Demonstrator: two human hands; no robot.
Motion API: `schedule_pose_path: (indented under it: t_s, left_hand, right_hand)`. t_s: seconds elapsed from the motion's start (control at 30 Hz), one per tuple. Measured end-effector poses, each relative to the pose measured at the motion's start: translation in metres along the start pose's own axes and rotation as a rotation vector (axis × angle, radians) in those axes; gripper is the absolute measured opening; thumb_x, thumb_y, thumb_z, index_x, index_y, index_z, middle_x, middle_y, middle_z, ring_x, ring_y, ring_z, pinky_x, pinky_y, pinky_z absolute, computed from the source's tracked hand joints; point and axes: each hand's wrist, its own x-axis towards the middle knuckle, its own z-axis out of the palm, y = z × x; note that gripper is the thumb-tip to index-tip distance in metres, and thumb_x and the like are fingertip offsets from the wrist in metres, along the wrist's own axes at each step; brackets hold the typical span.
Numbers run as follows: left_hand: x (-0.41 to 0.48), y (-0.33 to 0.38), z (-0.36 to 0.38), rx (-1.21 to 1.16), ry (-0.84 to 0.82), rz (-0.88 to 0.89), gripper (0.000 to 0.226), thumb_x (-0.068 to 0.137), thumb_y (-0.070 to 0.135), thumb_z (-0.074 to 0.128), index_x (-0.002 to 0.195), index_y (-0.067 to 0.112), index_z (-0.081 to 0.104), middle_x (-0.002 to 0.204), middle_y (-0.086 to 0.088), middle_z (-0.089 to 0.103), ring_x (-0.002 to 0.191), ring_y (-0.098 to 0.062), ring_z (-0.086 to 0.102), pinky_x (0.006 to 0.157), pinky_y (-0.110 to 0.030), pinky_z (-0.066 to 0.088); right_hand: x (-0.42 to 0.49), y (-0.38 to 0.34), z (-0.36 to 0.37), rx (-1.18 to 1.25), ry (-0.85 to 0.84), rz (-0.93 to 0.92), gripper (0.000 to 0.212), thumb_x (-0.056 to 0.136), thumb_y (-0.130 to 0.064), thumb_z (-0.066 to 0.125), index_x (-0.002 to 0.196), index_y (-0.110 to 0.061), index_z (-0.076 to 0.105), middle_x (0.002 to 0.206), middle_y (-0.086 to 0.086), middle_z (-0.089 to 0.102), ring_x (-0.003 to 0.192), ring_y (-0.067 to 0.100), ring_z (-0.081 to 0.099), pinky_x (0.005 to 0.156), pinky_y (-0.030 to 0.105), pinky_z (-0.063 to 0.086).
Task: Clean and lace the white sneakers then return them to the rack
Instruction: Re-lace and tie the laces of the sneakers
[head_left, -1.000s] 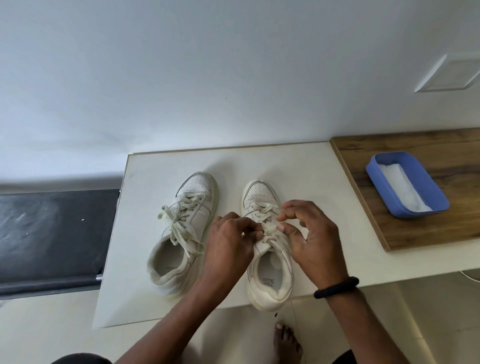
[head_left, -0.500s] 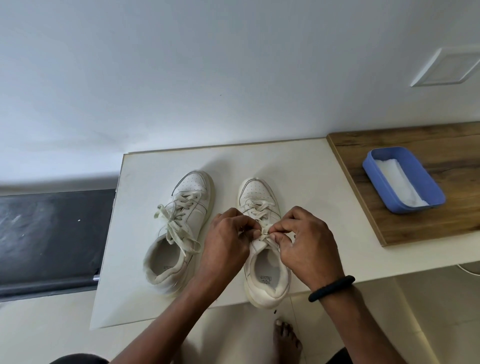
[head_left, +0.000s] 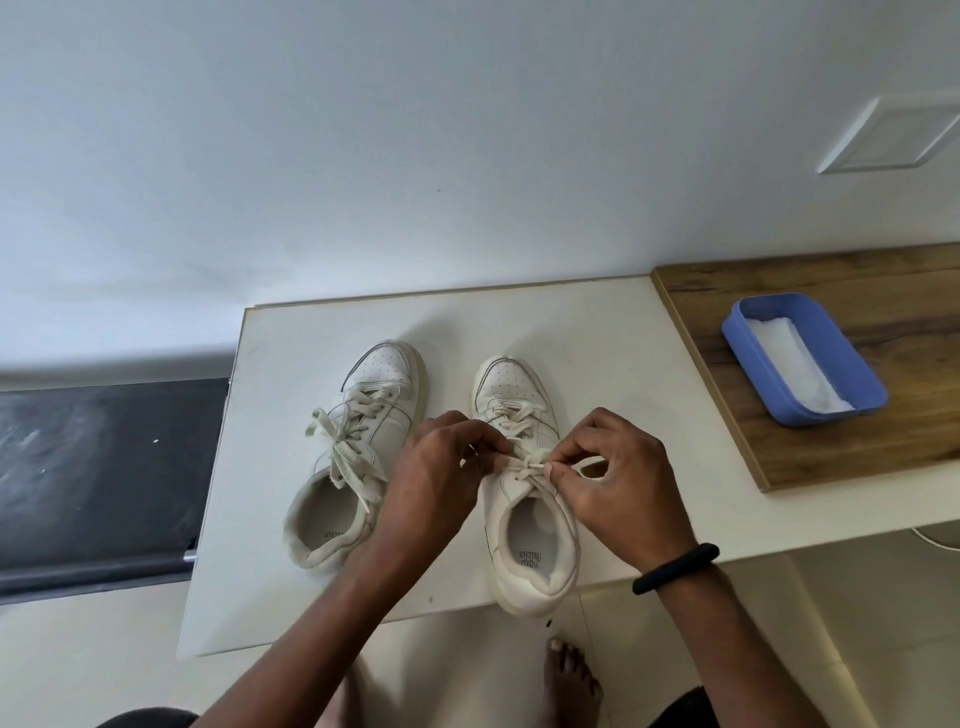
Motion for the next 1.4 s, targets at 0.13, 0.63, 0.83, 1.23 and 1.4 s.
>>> schedule_pose_path:
  t_s: [0.13,0.63,0.83,1.23,1.4]
  left_hand:
    - [0.002,-0.004,-0.009,0.146,0.024,0.083,0.01,0.089,0.021,0.073,0.095,0.028,0.077,0.089,0.015,0.063,0.086,-0.005,0.057,0.072,-0.018,0.043]
    - [0.004,-0.006,0.0,0.352,-0.129,0.356,0.041,0.099,0.04,0.05,0.139,0.048,0.047,0.145,0.019,0.05,0.13,-0.014,0.049,0.095,-0.039,0.047]
    - [0.001,-0.011,0.008,0.36,-0.018,0.402,0.025,0.096,0.042,0.055,0.113,0.032,0.07,0.113,0.014,0.068,0.105,-0.016,0.062,0.081,-0.04,0.048]
    - [-0.006,0.003,-0.007,0.287,-0.102,0.151,0.018,0.094,0.037,0.064,0.097,0.02,0.069,0.091,0.006,0.067,0.072,-0.016,0.063,0.063,-0.026,0.046]
    - [-0.01,0.001,-0.02,0.168,-0.185,-0.095,0.012,0.093,0.033,0.068,0.088,0.022,0.072,0.067,0.008,0.07,0.055,0.0,0.062,0.052,-0.011,0.042]
  right_hand:
    - [0.002,0.011,-0.017,0.065,-0.091,0.101,0.017,0.075,-0.017,0.084,0.069,-0.024,0.07,0.083,-0.014,0.063,0.088,0.002,0.063,0.075,0.025,0.054]
    - [0.003,0.028,-0.034,-0.135,-0.349,0.357,0.017,0.081,-0.018,0.078,0.065,-0.025,0.074,0.078,-0.011,0.069,0.074,0.005,0.065,0.061,0.016,0.046]
    - [0.002,0.024,-0.032,-0.114,-0.308,0.245,0.034,0.082,-0.035,0.079,0.114,-0.038,0.068,0.111,-0.018,0.063,0.1,0.001,0.062,0.083,0.023,0.05]
    - [0.004,0.021,0.001,-0.065,-0.163,-0.085,0.007,0.081,-0.026,0.081,0.085,-0.026,0.075,0.085,-0.016,0.07,0.078,0.005,0.066,0.071,0.036,0.057]
    - [0.007,0.035,0.0,0.148,-0.158,0.07,0.018,0.081,-0.007,0.079,0.092,-0.021,0.081,0.082,-0.013,0.077,0.08,-0.001,0.072,0.077,0.028,0.061]
